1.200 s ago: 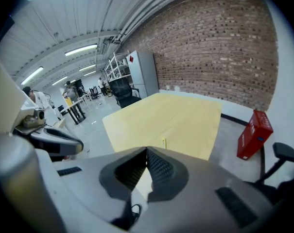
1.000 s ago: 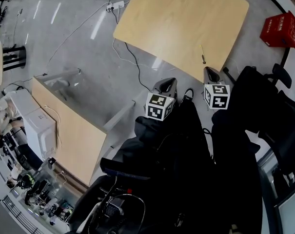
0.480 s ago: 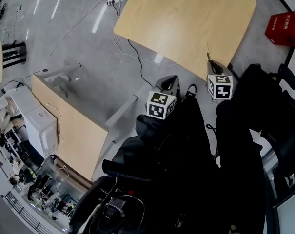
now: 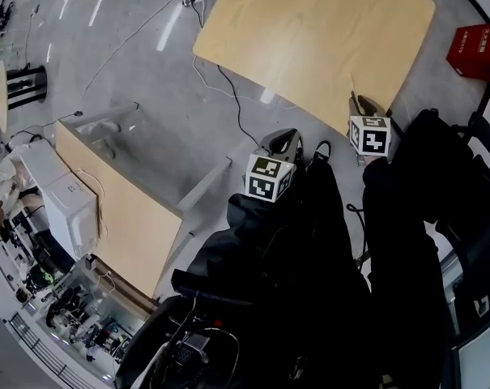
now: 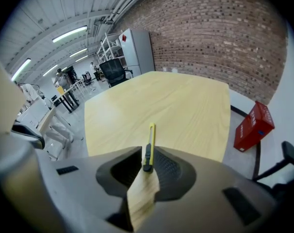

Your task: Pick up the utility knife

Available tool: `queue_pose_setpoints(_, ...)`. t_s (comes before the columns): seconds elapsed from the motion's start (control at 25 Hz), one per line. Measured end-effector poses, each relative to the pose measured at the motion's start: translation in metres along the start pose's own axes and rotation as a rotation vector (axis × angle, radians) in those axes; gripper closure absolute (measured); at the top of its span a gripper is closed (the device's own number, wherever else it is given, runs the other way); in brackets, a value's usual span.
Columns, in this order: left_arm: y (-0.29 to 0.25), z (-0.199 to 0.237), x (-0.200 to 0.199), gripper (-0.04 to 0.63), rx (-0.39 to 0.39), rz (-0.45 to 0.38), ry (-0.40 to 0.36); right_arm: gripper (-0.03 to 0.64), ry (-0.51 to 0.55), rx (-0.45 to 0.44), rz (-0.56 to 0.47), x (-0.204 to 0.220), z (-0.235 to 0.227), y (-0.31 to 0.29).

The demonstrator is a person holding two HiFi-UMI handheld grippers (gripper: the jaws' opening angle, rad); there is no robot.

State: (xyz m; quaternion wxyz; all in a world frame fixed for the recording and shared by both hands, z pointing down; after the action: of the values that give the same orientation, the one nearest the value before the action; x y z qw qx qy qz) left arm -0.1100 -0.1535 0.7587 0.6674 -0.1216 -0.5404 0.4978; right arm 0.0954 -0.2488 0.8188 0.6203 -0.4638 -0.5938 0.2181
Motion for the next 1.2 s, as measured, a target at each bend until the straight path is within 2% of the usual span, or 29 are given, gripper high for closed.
queue_pose_setpoints(0.32, 0.002, 0.006, 0.005, 0.595, -0.005, 0.002, 0.004, 0.555, -0.019, -0.001, 0.037, 0.006, -0.005, -0.012)
queue_pose_setpoints(0.68, 0.006, 0.006, 0.008, 0.595, -0.004, 0.018, 0.004, 0.555, -0.012, 0.016, 0.025, 0.008, -0.003, -0.012)
queue_pose_setpoints(0.96, 0.008, 0.001, 0.003, 0.595, 0.007, -0.006, -0.001, 0.557, 0.002, 0.019, -0.014, 0.002, 0.001, 0.002)
queue_pose_setpoints(1.2, 0.016, -0.008, -0.015, 0.595, 0.011, -0.054, -0.024, 0.557, -0.001, 0.019, -0.097, -0.009, 0.007, 0.038)
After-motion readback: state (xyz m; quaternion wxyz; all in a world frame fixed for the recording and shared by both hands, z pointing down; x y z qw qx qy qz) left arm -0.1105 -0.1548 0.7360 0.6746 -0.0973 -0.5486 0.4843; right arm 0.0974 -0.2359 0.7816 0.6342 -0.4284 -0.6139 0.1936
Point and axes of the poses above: the fingertips, and each gripper's own axes: y backward along the fingers, z to its left, x out of its underside, the point moved 6 cm from there along y, backward along the fingers, and after that the axes turned 2 degrees about x, right-handed, at the moved point
